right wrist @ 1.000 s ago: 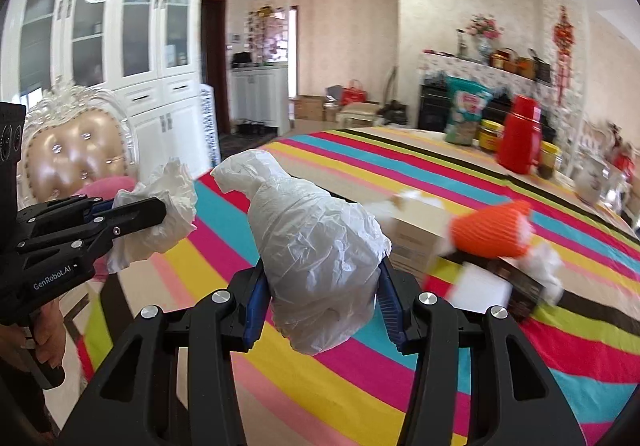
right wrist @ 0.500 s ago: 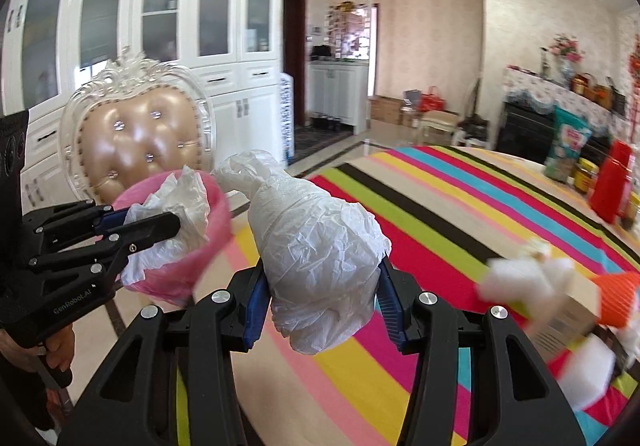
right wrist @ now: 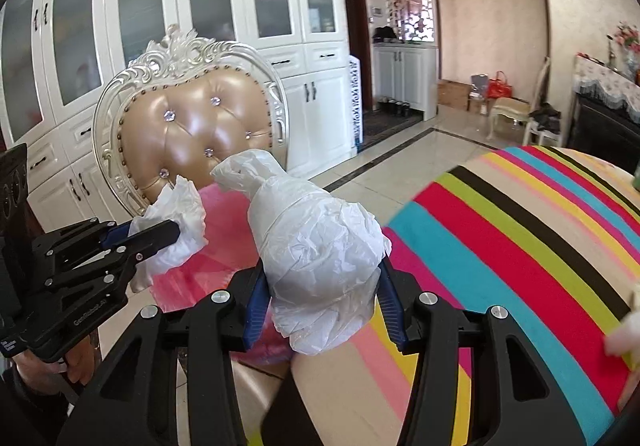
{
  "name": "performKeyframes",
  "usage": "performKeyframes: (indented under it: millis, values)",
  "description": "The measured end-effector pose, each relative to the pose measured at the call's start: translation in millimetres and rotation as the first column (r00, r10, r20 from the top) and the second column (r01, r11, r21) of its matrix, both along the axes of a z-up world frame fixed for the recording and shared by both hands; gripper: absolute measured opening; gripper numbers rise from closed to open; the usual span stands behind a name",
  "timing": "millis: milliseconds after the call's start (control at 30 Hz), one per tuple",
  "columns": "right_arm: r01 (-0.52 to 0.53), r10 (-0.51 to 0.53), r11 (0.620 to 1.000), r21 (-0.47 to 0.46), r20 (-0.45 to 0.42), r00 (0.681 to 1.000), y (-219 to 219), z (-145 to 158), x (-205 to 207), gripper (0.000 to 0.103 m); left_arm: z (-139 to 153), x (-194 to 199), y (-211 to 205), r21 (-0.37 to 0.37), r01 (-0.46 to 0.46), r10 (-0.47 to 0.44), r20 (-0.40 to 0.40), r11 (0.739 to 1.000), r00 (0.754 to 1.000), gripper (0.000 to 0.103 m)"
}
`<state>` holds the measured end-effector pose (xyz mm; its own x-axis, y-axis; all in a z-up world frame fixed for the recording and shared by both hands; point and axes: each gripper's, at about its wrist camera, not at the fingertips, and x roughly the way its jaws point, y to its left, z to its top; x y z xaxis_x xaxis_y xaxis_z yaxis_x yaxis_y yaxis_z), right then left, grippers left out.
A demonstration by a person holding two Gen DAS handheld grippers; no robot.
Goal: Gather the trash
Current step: 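Carry the bag and tissue to the pink bin and release both, then move both tools back over the table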
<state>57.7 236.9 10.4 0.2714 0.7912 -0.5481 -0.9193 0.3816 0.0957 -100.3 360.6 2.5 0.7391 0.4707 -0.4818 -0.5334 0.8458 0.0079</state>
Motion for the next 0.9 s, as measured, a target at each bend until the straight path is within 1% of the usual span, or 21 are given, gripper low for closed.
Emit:
performKeyframes:
  millis: [100,167,300,333,400,433,467,500,533,600,700,767,800,900]
  values:
    - [-0.024,0.024,1.000,-0.013,-0.008,1.000,24.6,-2.0,-1.2,0.049,-6.2,2.1,25.4,-0.031,-0.028,0.028,-0.004,0.999,1.000,0.018]
    - [-0.037,0.037,0.999,-0.023,-0.015,0.999,40.1,-4.4,-0.3,0.049,-10.1,4.1,34.5,-0.051,-0.033,0.033,-0.004,0.998,0.999,0.019]
    - [-0.053,0.052,0.998,-0.032,-0.032,0.998,65.8,-8.5,4.4,0.051,-20.1,4.2,49.0,-0.066,-0.057,0.057,-0.007,0.996,0.998,0.019]
    - [-0.056,0.055,0.998,-0.032,-0.036,0.998,72.2,-9.6,4.9,0.052,-23.0,3.4,53.5,-0.071,-0.068,0.067,-0.008,0.995,0.998,0.020]
    - [-0.075,0.073,0.997,-0.036,-0.044,0.996,82.0,-11.9,5.1,0.058,-28.8,1.6,59.9,-0.083,-0.084,0.084,-0.010,0.993,0.996,0.026]
    - [-0.083,0.081,0.996,-0.034,-0.051,0.995,85.9,-13.1,6.1,0.068,-31.7,0.8,63.8,-0.089,-0.091,0.090,-0.011,0.992,0.996,0.034]
    - [-0.088,0.087,0.996,-0.027,-0.058,0.995,89.2,-14.0,6.5,0.084,-34.6,0.5,65.6,-0.095,-0.092,0.091,-0.014,0.991,0.996,0.046]
    - [-0.087,0.086,0.996,-0.013,-0.059,0.995,90.6,-14.1,6.5,0.087,-36.7,0.1,68.5,-0.097,-0.097,0.096,-0.016,0.991,0.995,0.051]
    - [-0.086,0.085,0.996,-0.006,-0.059,0.995,89.6,-13.3,6.4,0.087,-39.3,-1.9,70.6,-0.093,-0.117,0.116,-0.015,0.989,0.993,0.059]
    - [-0.088,0.088,0.996,-0.003,-0.061,0.994,87.8,-12.4,5.1,0.087,-40.9,-4.9,73.2,-0.097,-0.134,0.133,-0.018,0.986,0.991,0.060]
    - [-0.089,0.089,0.996,0.014,-0.040,0.995,70.1,-6.7,2.3,0.087,-40.2,-13.6,72.1,-0.102,-0.149,0.149,-0.010,0.983,0.989,0.061]
    - [-0.084,0.084,0.996,0.017,-0.023,0.996,54.9,-3.0,2.1,0.087,-38.8,-17.0,68.1,-0.093,-0.154,0.154,-0.005,0.984,0.988,0.068]
    - [-0.078,0.078,0.997,0.019,-0.011,0.997,46.2,-0.9,1.7,0.087,-37.4,-17.6,64.4,-0.087,-0.155,0.155,-0.003,0.984,0.988,0.069]
    - [-0.054,0.054,0.998,0.020,0.017,0.998,17.7,5.2,2.6,0.087,-30.8,-15.8,48.3,-0.046,-0.152,0.152,-0.005,0.987,0.988,0.077]
